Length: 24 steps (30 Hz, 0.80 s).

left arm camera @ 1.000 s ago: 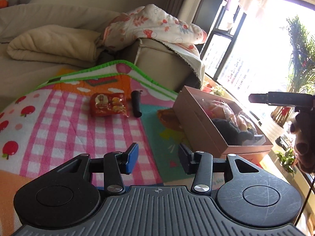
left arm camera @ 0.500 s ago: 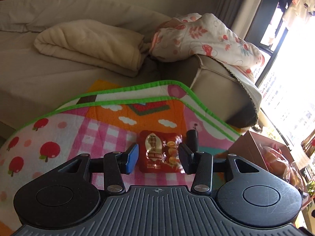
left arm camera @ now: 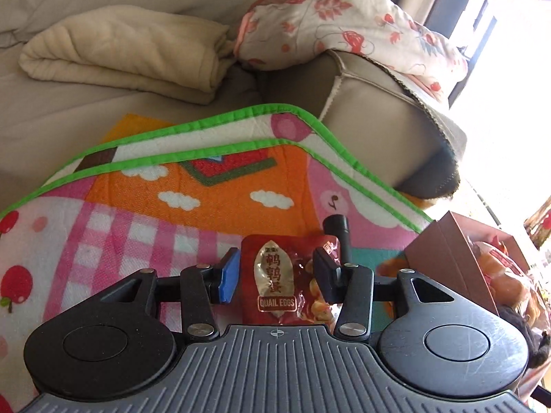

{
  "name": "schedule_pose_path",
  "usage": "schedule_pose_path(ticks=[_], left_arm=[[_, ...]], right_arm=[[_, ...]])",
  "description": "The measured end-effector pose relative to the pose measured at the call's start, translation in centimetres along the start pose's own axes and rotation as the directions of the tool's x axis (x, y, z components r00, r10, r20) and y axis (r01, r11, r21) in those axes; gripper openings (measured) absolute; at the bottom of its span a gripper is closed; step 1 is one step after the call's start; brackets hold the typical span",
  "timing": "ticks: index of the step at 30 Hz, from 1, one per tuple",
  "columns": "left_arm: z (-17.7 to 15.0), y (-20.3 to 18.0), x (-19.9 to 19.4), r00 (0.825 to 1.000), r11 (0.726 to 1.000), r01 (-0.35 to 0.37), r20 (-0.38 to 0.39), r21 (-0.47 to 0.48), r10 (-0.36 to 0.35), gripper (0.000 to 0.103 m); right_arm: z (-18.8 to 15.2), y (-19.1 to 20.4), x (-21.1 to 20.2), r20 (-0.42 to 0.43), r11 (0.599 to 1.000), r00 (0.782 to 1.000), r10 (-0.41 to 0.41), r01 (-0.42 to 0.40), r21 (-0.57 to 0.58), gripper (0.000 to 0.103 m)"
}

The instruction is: Organize objects

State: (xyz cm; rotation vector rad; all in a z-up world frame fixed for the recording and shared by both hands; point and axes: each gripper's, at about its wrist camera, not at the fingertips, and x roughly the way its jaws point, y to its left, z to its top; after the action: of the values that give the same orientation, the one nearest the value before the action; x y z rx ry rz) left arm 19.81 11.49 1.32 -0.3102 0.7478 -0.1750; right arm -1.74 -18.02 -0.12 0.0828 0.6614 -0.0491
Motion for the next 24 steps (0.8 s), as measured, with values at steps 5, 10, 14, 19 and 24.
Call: schedule_pose_path(ticks=[5, 10, 14, 19, 24], left_arm=[[-3.4, -2.1, -2.7, 0.995, 0.99, 0.086, -0.066, 0.115, -0.079, 0.047], [-7.4, -4.1, -6.0, 0.986, 0.951, 0.147, -0.114, 0.272, -0.12, 0.047], [-8.2, -4.8, -7.8, 0.984, 0.932, 0.166, -0.123, 0.322, -0.133, 0.047], [-4.9, -5.8, -8.7, 0.988, 0.957, 0.137, 0.029, 0.255, -0.149, 0.047], [-0.4, -8.4, -2.7, 0.999, 0.968, -0.011, 0.051, 0.252, -0.002, 0.047]], right_arm=[[0.1, -0.1, 0.2, -0.013, 1.0, 1.0, 0.005, -0.005, 0.006, 0.103], [0.0, 0.1, -0.3, 0.01, 1.0, 1.0, -0.004, 0.004, 0.002, 0.103], [-0.1, 0.2, -0.3, 0.014, 1.0, 1.0, -0.003, 0.003, -0.006, 0.103], [0.0, 0.0, 0.0, 0.001, 1.0, 1.0, -0.004, 0.004, 0.009, 0.103], [-0.1, -0.1, -0.3, 0.017, 0.999, 1.0, -0.019, 0.019, 0.026, 0.103]])
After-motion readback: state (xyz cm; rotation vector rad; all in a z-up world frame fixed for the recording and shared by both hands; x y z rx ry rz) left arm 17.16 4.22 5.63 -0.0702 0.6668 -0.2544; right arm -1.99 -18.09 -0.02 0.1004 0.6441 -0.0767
